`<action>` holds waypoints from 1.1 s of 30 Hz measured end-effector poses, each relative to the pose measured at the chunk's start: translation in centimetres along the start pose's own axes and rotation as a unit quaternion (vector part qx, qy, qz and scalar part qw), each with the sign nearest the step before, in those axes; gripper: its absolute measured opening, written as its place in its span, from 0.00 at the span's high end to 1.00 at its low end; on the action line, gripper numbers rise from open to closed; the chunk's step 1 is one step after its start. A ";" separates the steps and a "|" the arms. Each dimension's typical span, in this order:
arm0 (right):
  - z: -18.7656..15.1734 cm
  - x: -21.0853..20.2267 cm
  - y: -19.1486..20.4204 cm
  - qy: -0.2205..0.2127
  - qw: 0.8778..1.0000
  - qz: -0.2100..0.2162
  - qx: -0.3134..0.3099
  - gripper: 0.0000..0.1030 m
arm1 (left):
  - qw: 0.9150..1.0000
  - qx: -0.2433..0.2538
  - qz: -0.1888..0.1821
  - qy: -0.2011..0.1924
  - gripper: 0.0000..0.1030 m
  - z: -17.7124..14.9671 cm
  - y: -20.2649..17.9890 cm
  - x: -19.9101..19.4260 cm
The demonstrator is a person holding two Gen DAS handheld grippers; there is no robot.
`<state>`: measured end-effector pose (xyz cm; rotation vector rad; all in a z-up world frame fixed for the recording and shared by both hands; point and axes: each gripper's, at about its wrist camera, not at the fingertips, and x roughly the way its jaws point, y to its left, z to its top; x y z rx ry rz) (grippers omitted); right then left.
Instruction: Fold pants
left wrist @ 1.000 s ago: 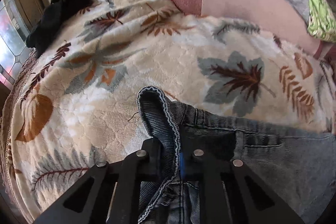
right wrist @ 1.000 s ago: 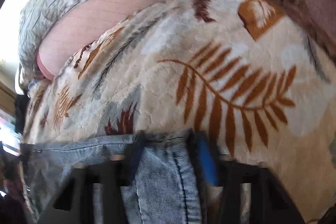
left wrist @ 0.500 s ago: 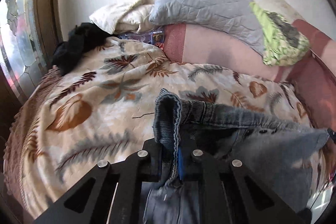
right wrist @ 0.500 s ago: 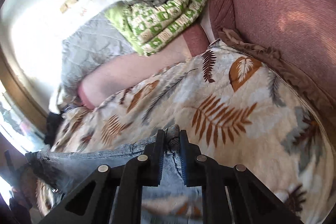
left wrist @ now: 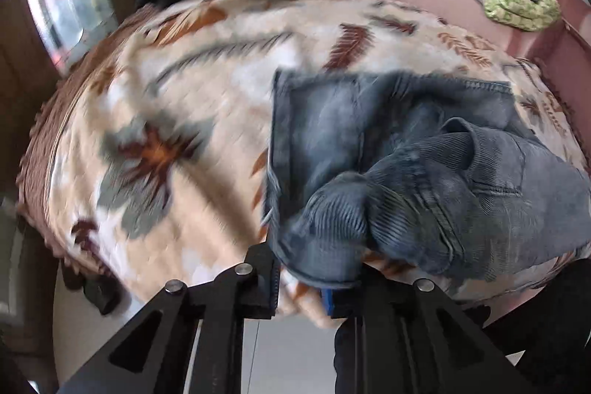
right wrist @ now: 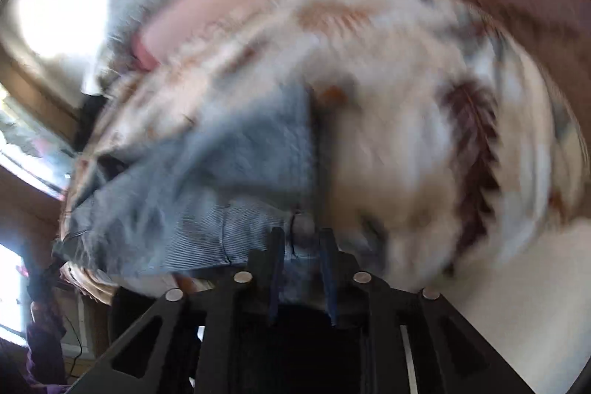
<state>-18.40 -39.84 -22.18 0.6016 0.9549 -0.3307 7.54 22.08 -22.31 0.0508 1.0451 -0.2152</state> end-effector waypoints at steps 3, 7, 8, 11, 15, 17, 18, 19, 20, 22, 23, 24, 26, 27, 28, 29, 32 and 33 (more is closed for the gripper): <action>0.7 -1.6 -1.5 -0.035 0.998 0.035 0.028 0.62 | 0.999 -0.031 0.015 -0.010 0.78 -0.3 1.6 -1.5; 3.9 -2.4 -1.7 -0.086 0.993 0.055 0.053 0.37 | 0.996 -0.068 0.035 -0.038 0.78 0.2 2.6 -3.8; 5.1 -1.7 -1.5 -0.086 0.993 0.061 0.059 0.37 | 0.996 -0.074 0.035 -0.047 0.78 0.5 2.7 -4.3; 8.0 1.4 -1.0 -0.053 0.993 0.068 0.077 0.37 | 0.995 -0.072 0.025 -0.059 0.78 1.2 1.9 -5.2; 9.3 7.0 -1.0 0.007 0.993 0.054 0.106 0.51 | 0.996 -0.055 0.003 -0.064 0.78 2.0 -0.1 -5.6; 9.4 6.8 0.4 -0.010 0.997 0.007 0.072 0.75 | 0.997 -0.045 -0.010 -0.064 0.78 2.5 -1.2 -5.6; 9.5 6.2 0.8 -0.023 0.997 0.005 0.070 0.76 | 0.997 -0.040 -0.017 -0.064 0.78 2.8 -1.7 -5.6; 9.8 5.2 1.0 -0.042 0.997 0.006 0.071 0.77 | 0.997 -0.034 -0.022 -0.065 0.78 3.0 -2.4 -5.7; 10.0 4.0 1.2 -0.064 0.995 0.008 0.070 0.82 | 0.997 -0.028 -0.027 -0.066 0.78 3.3 -3.1 -5.7; 11.0 1.7 1.6 -0.107 0.992 0.002 0.064 0.88 | 0.996 -0.019 -0.050 -0.066 0.78 3.9 -4.7 -5.5; 11.7 0.6 1.8 -0.123 0.990 -0.004 0.063 0.88 | 0.996 -0.015 -0.060 -0.065 0.77 4.0 -5.4 -5.5; 12.2 0.2 1.9 -0.127 0.990 -0.008 0.060 0.88 | 0.995 -0.008 -0.069 -0.067 0.77 4.2 -6.2 -5.5; 13.5 0.3 2.1 -0.137 0.988 -0.034 0.058 0.89 | 0.994 0.007 -0.080 -0.070 0.77 4.3 -8.0 -5.1; 13.6 0.8 1.9 -0.136 0.987 -0.056 0.060 0.90 | 0.994 0.011 -0.084 -0.068 0.76 4.3 -8.9 -4.7; 13.9 1.4 1.8 -0.143 0.982 -0.107 0.059 0.89 | 0.994 0.014 -0.089 -0.063 0.76 4.3 -9.6 -4.3; 14.0 2.3 1.3 -0.151 0.969 -0.187 0.054 0.87 | 0.994 0.020 -0.095 -0.057 0.76 4.2 -10.4 -3.7; 13.3 3.6 -1.2 -0.118 0.976 -0.153 0.100 0.87 | 0.995 0.027 -0.090 -0.041 0.76 3.9 -11.6 -2.1; 12.7 3.2 -1.6 -0.126 0.978 -0.112 0.123 0.87 | 0.995 0.027 -0.088 -0.037 0.76 3.9 -11.8 -1.8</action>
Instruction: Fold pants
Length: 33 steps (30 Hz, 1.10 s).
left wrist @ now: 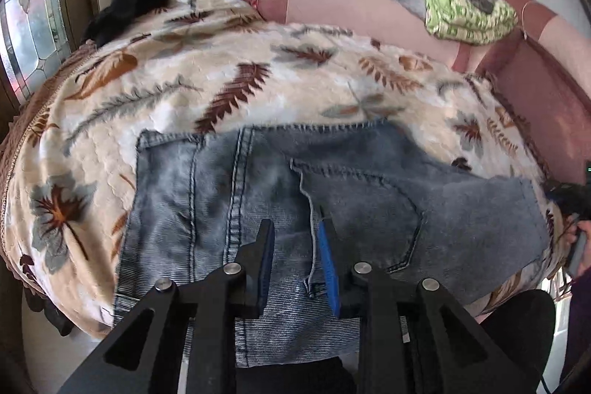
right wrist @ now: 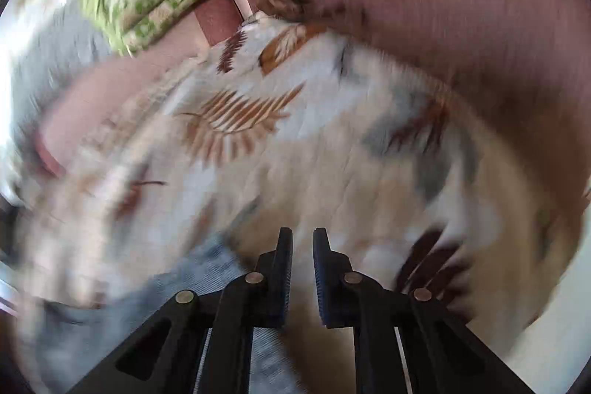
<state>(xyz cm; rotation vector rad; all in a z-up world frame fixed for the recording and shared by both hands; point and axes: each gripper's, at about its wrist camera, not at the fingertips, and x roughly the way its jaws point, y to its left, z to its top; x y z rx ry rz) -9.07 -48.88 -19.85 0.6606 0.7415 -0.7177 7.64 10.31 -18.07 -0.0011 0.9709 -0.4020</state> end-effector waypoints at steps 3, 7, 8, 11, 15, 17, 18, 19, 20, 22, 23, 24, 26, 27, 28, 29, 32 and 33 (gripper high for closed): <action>-1.3 -2.9 3.6 -0.020 0.996 0.063 -0.067 0.87 | 1.000 -0.016 0.001 0.002 0.75 -0.4 0.7 0.3; -4.2 -3.5 14.6 0.061 0.958 0.190 -0.205 0.87 | 1.000 -0.011 -0.003 -0.003 0.75 -1.8 0.3 0.0; -5.1 -3.1 17.1 0.079 0.947 0.206 -0.232 0.87 | 1.000 -0.003 -0.004 -0.004 0.74 -2.2 0.0 -0.2; -9.1 -1.2 26.1 0.137 0.901 0.254 -0.324 0.86 | 1.000 0.029 -0.006 -0.008 0.68 -3.2 -1.2 -0.5; -12.8 2.2 32.2 0.179 0.873 0.266 -0.367 0.86 | 0.998 0.066 -0.006 -0.012 0.62 -4.0 -2.2 -0.2; -13.8 3.5 33.6 0.199 0.866 0.265 -0.375 0.84 | 0.997 0.074 0.001 -0.004 0.59 -4.2 -2.2 0.6; -14.4 4.5 34.3 0.208 0.861 0.262 -0.382 0.81 | 0.997 0.074 0.002 0.002 0.59 -4.2 -1.9 1.1; -14.6 5.2 34.7 0.210 0.860 0.257 -0.388 0.70 | 0.997 0.073 0.005 0.007 0.59 -4.2 -1.6 1.6; -14.9 5.8 35.4 0.209 0.859 0.249 -0.396 0.55 | 0.997 0.071 0.012 0.010 0.59 -4.0 -1.1 2.1; -15.0 6.2 36.1 0.205 0.857 0.248 -0.402 0.44 | 0.998 0.066 0.007 0.009 0.59 -3.7 -0.5 2.7; -15.0 6.3 36.4 0.201 0.855 0.252 -0.407 0.44 | 0.998 0.063 0.003 0.008 0.59 -3.4 -0.2 3.0; -15.0 6.5 36.6 0.201 0.853 0.252 -0.411 0.44 | 0.998 0.061 0.001 0.006 0.59 -3.2 0.0 3.3; -15.2 7.0 37.2 0.201 0.846 0.246 -0.428 0.44 | 0.998 0.068 -0.004 0.001 0.59 -2.8 0.1 3.9; -15.4 7.2 37.7 0.200 0.845 0.240 -0.435 0.44 | 0.997 0.073 -0.004 -0.004 0.59 -2.6 0.1 4.1; -15.5 7.5 38.1 0.203 0.841 0.239 -0.441 0.52 | 0.997 0.077 -0.002 -0.008 0.59 -2.5 0.1 4.2; -15.7 7.7 38.4 0.211 0.834 0.248 -0.446 0.73 | 0.997 0.083 0.000 -0.009 0.59 -2.2 0.0 4.5; -16.3 8.0 39.7 0.200 0.827 0.226 -0.475 0.99 | 0.996 0.087 -0.008 -0.002 0.57 -1.1 0.5 5.7; -16.3 7.9 40.0 0.184 0.829 0.213 -0.483 0.99 | 0.996 0.085 -0.011 0.001 0.57 -0.6 0.7 6.1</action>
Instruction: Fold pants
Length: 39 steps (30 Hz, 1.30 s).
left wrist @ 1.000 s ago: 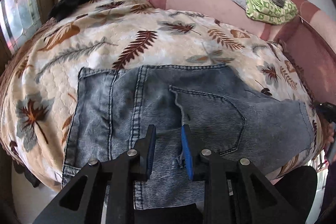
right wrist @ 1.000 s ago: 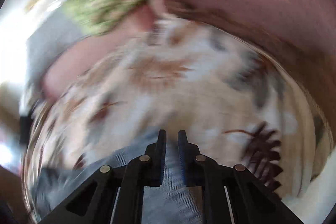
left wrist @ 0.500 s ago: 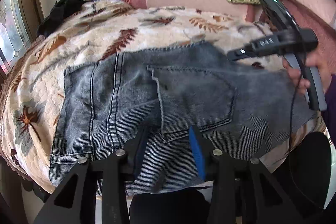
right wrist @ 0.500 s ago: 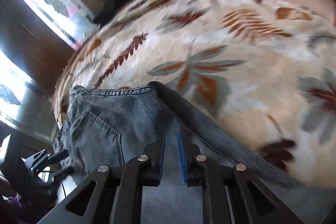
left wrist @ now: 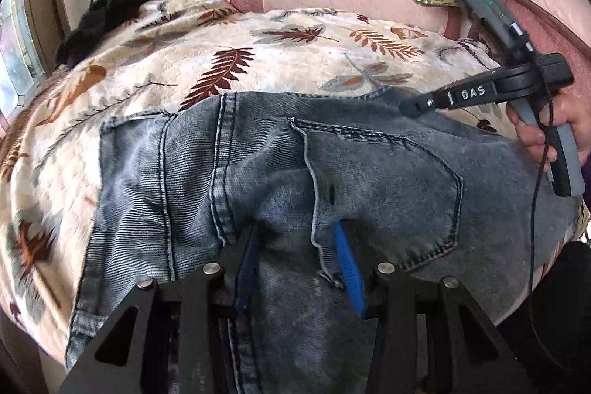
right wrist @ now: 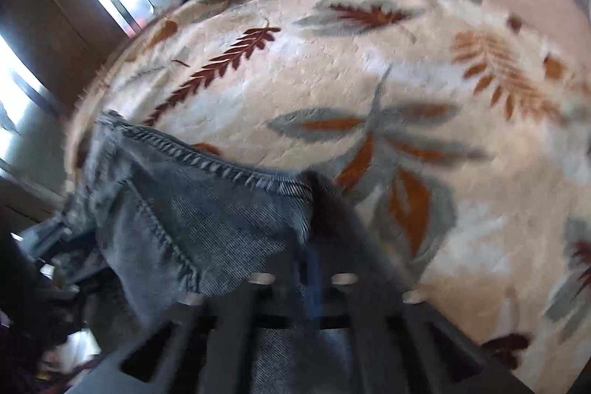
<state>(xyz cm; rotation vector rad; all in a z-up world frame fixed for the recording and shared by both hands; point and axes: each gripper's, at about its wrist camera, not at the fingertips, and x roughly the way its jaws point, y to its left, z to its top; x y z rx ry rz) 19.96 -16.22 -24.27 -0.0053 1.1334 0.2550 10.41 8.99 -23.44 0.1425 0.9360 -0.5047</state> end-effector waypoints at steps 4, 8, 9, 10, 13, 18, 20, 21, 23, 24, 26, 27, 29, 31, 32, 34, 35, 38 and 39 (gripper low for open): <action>1.9 -0.5 -1.0 -0.023 0.999 -0.028 0.027 0.99 | 1.000 -0.010 -0.009 0.007 0.57 2.0 1.1 1.9; 2.6 1.0 -2.7 -0.018 0.997 -0.027 0.071 0.97 | 0.999 -0.025 -0.006 0.027 0.57 3.6 1.2 2.6; 2.4 0.8 -3.6 -0.024 0.994 -0.006 0.102 0.94 | 0.999 -0.028 -0.005 0.026 0.57 3.4 1.1 2.2; 2.0 0.2 -4.3 -0.035 0.992 0.004 0.123 0.92 | 0.999 -0.029 -0.002 0.025 0.57 3.1 1.1 1.7; -0.4 -3.6 -6.9 -0.086 0.979 0.025 0.181 0.91 | 0.999 -0.035 0.023 0.002 0.57 1.7 0.6 -0.5; -6.5 -7.7 -8.6 -0.094 0.971 0.010 0.218 0.91 | 0.999 -0.031 0.012 -0.018 0.56 0.1 -2.0 -3.5; -8.1 -7.7 -8.1 -0.085 0.972 0.007 0.217 0.91 | 1.000 -0.024 0.004 -0.013 0.56 -0.2 -3.0 -3.3; -8.9 -7.3 -7.7 -0.075 0.974 -0.007 0.213 0.91 | 1.000 -0.018 0.013 -0.004 0.56 -0.4 -3.5 -2.8; -9.7 -5.8 -7.7 -0.053 0.973 -0.041 0.221 0.91 | 0.999 -0.012 0.034 0.017 0.56 -0.4 -4.0 -1.7; -10.0 -5.2 -8.0 -0.052 0.970 -0.042 0.232 0.91 | 0.999 -0.004 0.043 0.022 0.56 -0.5 -4.2 -1.2; -10.3 -5.7 -8.6 -0.092 0.965 -0.052 0.239 0.91 | 0.997 0.009 0.070 0.029 0.56 -0.6 -4.6 -1.0; -10.8 -6.5 -9.1 -0.103 0.959 -0.080 0.252 0.91 | 0.998 0.018 0.059 0.034 0.54 -0.5 -4.6 -1.2; -12.3 -8.2 -10.2 -0.106 0.950 -0.077 0.283 0.91 | 0.998 -0.001 0.056 0.041 0.42 -0.5 -4.6 -1.5; -14.6 -11.0 -10.7 -0.138 0.945 -0.077 0.286 0.91 | 0.997 -0.029 0.058 0.053 0.19 -0.7 -4.5 -1.2; -16.4 -12.7 -11.2 -0.155 0.940 -0.090 0.289 0.90 | 0.995 -0.044 0.056 0.066 0.18 -0.9 -4.4 -0.7; -19.9 -14.6 -12.8 -0.148 0.933 -0.088 0.315 0.91 | 0.991 -0.059 0.068 0.095 0.16 -1.3 -4.4 0.4; -20.9 -14.9 -13.3 -0.140 0.932 -0.085 0.325 0.90 | 0.991 -0.057 0.073 0.096 0.15 -1.4 -4.5 0.7; -26.7 -17.1 -16.0 -0.132 0.918 -0.108 0.357 0.90 | 0.991 -0.053 0.068 0.099 0.02 -1.5 -5.0 1.5; -28.7 -17.8 -17.0 -0.138 0.912 -0.098 0.373 0.91 | 0.991 -0.053 0.068 0.101 0.00 -1.5 -5.1 1.8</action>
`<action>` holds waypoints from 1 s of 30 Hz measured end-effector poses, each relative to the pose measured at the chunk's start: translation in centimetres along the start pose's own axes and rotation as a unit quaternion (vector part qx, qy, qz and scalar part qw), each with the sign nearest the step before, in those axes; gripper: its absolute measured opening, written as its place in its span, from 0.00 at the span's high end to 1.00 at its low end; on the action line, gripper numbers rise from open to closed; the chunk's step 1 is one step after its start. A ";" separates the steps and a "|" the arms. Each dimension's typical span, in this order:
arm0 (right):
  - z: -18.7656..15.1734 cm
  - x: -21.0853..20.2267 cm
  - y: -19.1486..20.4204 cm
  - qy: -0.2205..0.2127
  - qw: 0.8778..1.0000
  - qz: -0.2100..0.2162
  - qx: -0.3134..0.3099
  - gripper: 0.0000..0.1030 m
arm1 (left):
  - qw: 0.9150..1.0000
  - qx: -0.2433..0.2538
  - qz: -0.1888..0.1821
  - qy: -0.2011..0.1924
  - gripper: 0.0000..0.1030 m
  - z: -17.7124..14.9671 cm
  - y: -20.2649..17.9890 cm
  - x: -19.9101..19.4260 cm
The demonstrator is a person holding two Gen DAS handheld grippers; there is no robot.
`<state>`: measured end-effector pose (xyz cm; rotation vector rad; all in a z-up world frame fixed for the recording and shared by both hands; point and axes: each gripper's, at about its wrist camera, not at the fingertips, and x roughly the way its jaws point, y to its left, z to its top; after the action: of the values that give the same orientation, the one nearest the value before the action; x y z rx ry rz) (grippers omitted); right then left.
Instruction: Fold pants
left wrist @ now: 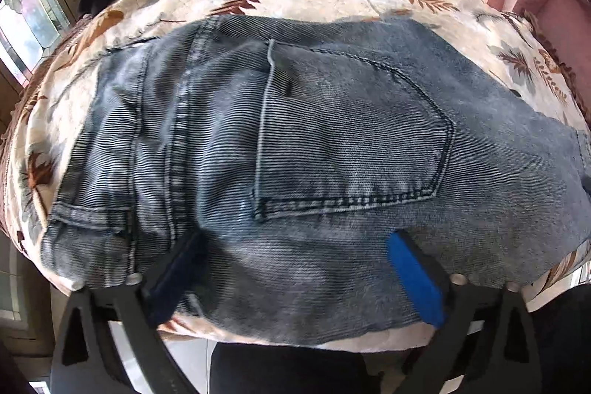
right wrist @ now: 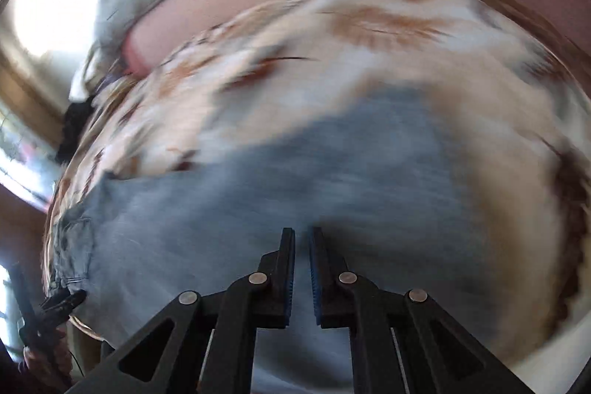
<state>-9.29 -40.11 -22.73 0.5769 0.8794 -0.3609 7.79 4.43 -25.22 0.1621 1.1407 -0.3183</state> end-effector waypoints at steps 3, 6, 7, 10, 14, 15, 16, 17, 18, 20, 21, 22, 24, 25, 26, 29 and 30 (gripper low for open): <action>-1.3 -2.5 -6.3 -0.020 0.994 0.065 0.085 0.91 | 1.000 -0.008 0.007 0.007 0.00 0.4 -0.2 0.4; -1.8 -5.0 -8.6 -0.042 0.990 0.064 0.114 0.90 | 1.000 -0.012 0.010 0.018 0.00 0.7 -0.5 0.8; -2.1 -6.0 -8.7 -0.049 0.991 0.064 0.107 0.90 | 1.000 -0.012 0.011 0.020 0.00 0.9 -0.5 0.9; -2.9 -7.2 -9.3 -0.054 0.990 0.065 0.110 0.87 | 0.999 -0.013 0.010 0.030 0.00 1.5 -0.6 1.1; -4.2 -8.3 -10.1 -0.016 0.991 0.072 0.116 0.82 | 0.999 -0.017 0.012 0.032 0.00 2.4 -0.6 1.7; -3.8 -7.7 -9.8 -0.011 0.991 0.072 0.112 0.82 | 0.999 -0.018 0.013 0.030 0.00 2.5 -0.5 1.7; -4.0 -7.8 -9.9 -0.007 0.991 0.071 0.111 0.77 | 0.999 -0.019 0.014 0.028 0.00 2.6 -0.6 1.7; -4.2 -7.7 -10.0 -0.001 0.991 0.070 0.114 0.69 | 0.999 -0.019 0.014 0.028 0.00 2.7 -0.6 1.7; -4.4 -7.6 -10.3 0.002 0.991 0.070 0.116 0.64 | 0.999 -0.020 0.014 0.027 0.00 2.6 -0.7 1.7; -4.4 -7.6 -10.8 0.000 0.987 0.089 0.135 0.58 | 0.999 -0.021 0.014 0.026 0.00 2.4 -0.6 1.6; -4.3 -7.6 -11.0 -0.003 0.985 0.097 0.140 0.58 | 0.999 -0.021 0.013 0.025 0.00 2.2 -0.6 1.5; -4.2 -7.8 -11.0 -0.017 0.983 0.099 0.151 0.58 | 0.999 -0.021 0.013 0.024 0.00 2.2 -0.6 1.5; -3.9 -7.9 -10.7 -0.038 0.980 0.096 0.169 0.58 | 0.999 -0.021 0.013 0.024 0.00 2.0 -0.6 1.6; -3.6 -7.5 -10.4 -0.038 0.978 0.095 0.179 0.58 | 0.999 -0.021 0.014 0.024 0.00 1.8 -0.6 1.6; -3.4 -7.2 -10.1 -0.037 0.978 0.085 0.185 0.60 | 0.999 -0.021 0.014 0.026 0.00 1.8 -0.6 1.6; -2.8 -6.4 -8.4 -0.026 0.982 0.062 0.178 0.85 | 0.999 -0.019 0.013 0.031 0.00 1.9 -0.5 1.7; -2.6 -6.7 -7.8 -0.030 0.984 0.052 0.170 0.85 | 0.999 -0.018 0.013 0.032 0.00 2.1 -0.5 1.7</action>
<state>-18.97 -44.26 -21.17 0.9197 0.7292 -0.4351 10.05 3.05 -25.89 0.1556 1.2059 -0.2713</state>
